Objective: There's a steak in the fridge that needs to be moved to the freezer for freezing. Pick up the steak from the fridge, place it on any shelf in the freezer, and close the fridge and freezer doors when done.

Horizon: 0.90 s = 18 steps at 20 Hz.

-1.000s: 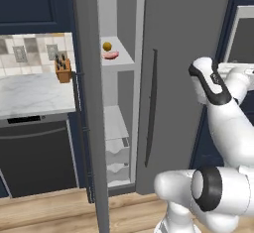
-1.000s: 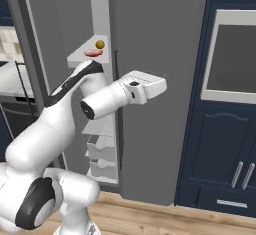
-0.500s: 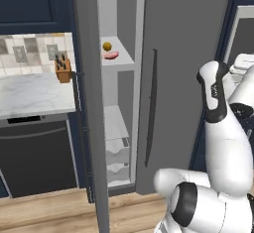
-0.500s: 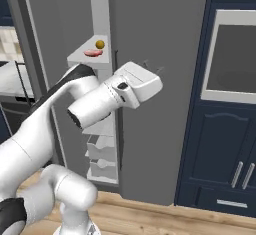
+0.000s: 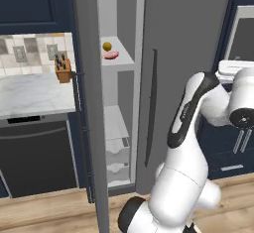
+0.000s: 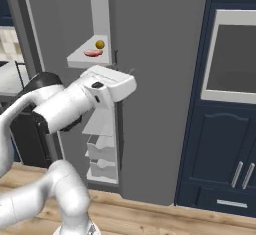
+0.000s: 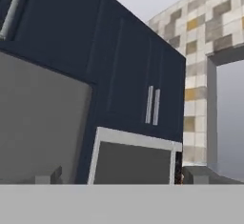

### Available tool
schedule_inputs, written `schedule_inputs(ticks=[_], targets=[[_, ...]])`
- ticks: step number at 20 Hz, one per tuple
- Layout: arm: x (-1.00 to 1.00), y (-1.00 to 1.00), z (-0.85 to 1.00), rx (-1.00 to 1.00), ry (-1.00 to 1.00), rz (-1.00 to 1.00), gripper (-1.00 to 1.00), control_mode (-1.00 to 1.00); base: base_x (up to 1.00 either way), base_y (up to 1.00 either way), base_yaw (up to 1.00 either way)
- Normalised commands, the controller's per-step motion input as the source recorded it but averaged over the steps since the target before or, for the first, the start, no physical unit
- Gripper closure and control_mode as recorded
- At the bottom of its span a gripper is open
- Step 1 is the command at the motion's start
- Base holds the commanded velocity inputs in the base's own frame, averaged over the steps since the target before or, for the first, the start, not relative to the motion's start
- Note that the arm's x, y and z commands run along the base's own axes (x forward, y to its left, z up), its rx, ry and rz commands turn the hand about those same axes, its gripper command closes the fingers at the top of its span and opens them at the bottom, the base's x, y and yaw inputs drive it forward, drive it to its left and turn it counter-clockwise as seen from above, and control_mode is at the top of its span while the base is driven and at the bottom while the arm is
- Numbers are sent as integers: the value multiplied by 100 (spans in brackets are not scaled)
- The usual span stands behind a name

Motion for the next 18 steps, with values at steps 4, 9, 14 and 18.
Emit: schedule_inputs(ticks=[4,9,14,18], targets=[[-35,70,100,16,-2,35,-100,-100,0,0,0],[-48,92,45,5,22,31,-100,-100,0,0,0],[-27,100,-81,23,21,42,-100,-100,0,0,0],[-4,100,-100,21,14,36,-100,-100,0,0,0]])
